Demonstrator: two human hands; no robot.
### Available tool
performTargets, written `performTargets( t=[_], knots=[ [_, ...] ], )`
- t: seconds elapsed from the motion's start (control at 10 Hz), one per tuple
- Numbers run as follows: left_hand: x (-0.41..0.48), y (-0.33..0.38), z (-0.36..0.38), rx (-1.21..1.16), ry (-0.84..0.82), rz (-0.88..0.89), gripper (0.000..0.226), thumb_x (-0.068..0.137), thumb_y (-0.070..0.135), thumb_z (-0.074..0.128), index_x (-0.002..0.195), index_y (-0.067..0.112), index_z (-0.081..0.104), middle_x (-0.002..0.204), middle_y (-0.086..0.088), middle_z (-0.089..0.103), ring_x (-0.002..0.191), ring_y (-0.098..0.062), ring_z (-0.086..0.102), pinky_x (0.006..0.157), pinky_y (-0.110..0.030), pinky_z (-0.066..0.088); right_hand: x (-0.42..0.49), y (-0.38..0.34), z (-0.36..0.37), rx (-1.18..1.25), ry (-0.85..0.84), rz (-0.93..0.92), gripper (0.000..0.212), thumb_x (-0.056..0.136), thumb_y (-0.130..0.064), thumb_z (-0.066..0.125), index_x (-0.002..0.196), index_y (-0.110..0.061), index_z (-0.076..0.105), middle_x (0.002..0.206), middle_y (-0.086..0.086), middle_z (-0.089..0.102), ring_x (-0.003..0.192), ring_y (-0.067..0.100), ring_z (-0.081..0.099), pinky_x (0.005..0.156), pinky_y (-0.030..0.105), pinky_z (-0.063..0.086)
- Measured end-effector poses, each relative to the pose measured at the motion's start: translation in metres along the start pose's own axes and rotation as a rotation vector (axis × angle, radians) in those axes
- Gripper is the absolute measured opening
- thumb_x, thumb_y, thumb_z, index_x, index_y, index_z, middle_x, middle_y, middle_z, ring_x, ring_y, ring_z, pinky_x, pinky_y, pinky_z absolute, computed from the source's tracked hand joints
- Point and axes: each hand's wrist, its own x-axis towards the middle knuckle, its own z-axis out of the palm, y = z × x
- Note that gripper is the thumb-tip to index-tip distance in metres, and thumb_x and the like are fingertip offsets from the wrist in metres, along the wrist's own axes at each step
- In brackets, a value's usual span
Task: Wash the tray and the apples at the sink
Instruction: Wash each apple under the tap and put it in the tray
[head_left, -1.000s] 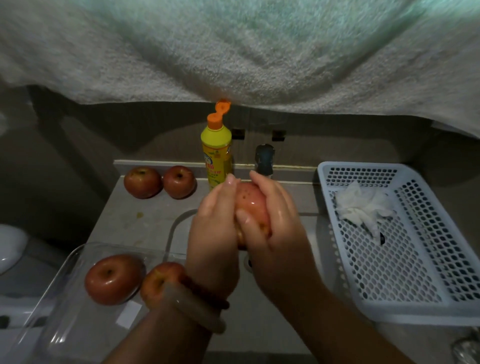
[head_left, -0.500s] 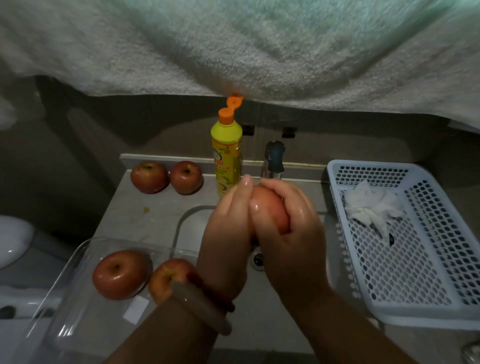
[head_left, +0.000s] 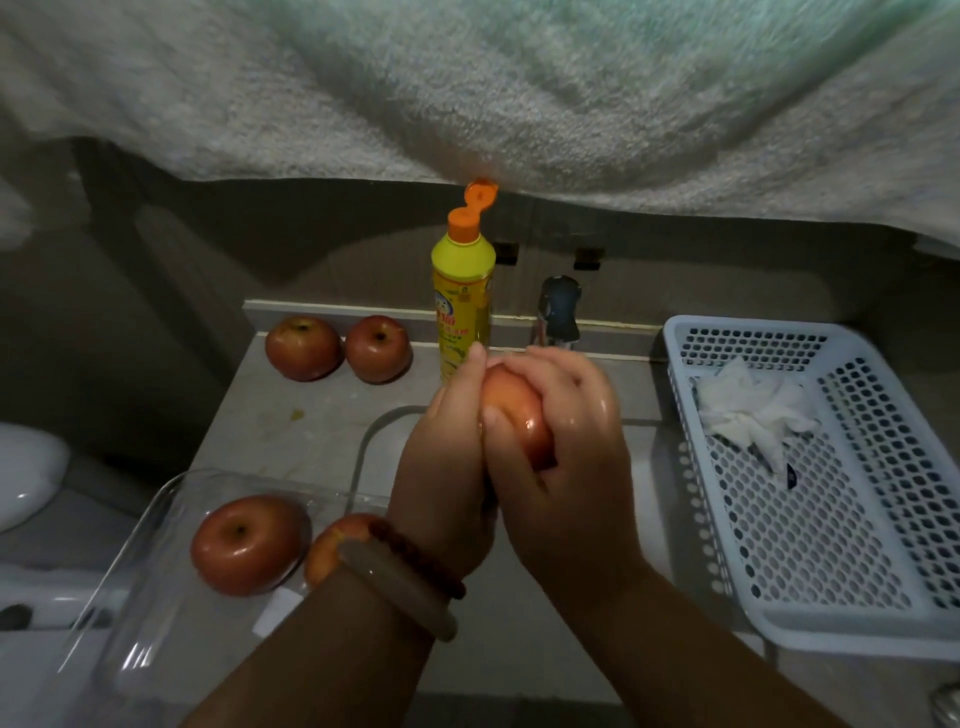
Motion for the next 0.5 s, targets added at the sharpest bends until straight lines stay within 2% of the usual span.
performTargets(
  t=[0.1, 0.2, 0.3, 0.4, 0.5],
  knots=[
    [-0.001, -0.003, -0.009, -0.087, 0.013, 0.0, 0.056, 0.093, 0.039, 0.045, 0.126, -0.005, 0.056, 0.108, -0.01, 0.067, 0.098, -0.014, 0.065, 0.087, -0.022, 0.051, 0.001, -0.009, 0.003, 0.299, -0.015, 0.172, 0.042, 0.1, -0.041, 0.032, 0.124, -0.018, 0.057, 0.127, -0.003, 0.053, 0.114, -0.001, 0.05, 0.09, 0.008, 0.041],
    [-0.003, -0.013, 0.005, -0.51, -0.03, -0.307, 0.049, 0.096, 0.046, 0.044, 0.13, 0.012, 0.054, 0.118, -0.002, 0.066, 0.108, -0.015, 0.065, 0.092, -0.034, 0.054, 0.013, -0.007, 0.001, 0.722, 0.162, 0.571, 0.025, 0.095, -0.042, 0.045, 0.11, -0.036, 0.064, 0.11, -0.014, 0.062, 0.102, 0.001, 0.06, 0.084, 0.025, 0.055],
    [-0.002, -0.016, 0.006, -0.491, -0.065, -0.303, 0.046, 0.096, 0.048, 0.042, 0.127, 0.017, 0.056, 0.123, -0.005, 0.063, 0.118, -0.023, 0.059, 0.101, -0.046, 0.047, 0.02, -0.007, -0.008, 0.703, -0.017, 0.651, 0.035, 0.074, -0.046, 0.068, 0.107, -0.035, 0.066, 0.108, -0.007, 0.064, 0.096, 0.017, 0.066, 0.07, 0.036, 0.059],
    [0.004, -0.02, 0.003, -0.076, 0.035, -0.022, 0.054, 0.093, 0.046, 0.05, 0.127, 0.004, 0.056, 0.109, -0.009, 0.068, 0.1, -0.026, 0.066, 0.088, -0.045, 0.053, 0.009, -0.015, -0.006, 0.256, -0.02, 0.317, 0.035, 0.08, -0.054, 0.056, 0.113, -0.042, 0.055, 0.112, -0.023, 0.054, 0.102, 0.0, 0.056, 0.073, 0.019, 0.055],
    [0.002, -0.013, 0.002, 0.173, 0.05, 0.111, 0.057, 0.086, 0.034, 0.052, 0.124, -0.008, 0.054, 0.106, -0.02, 0.067, 0.092, -0.028, 0.067, 0.083, -0.02, 0.046, -0.001, -0.012, 0.0, -0.131, -0.004, -0.027, 0.044, 0.098, -0.047, 0.033, 0.133, -0.026, 0.049, 0.135, -0.004, 0.05, 0.114, -0.009, 0.044, 0.092, 0.003, 0.037]
  ],
)
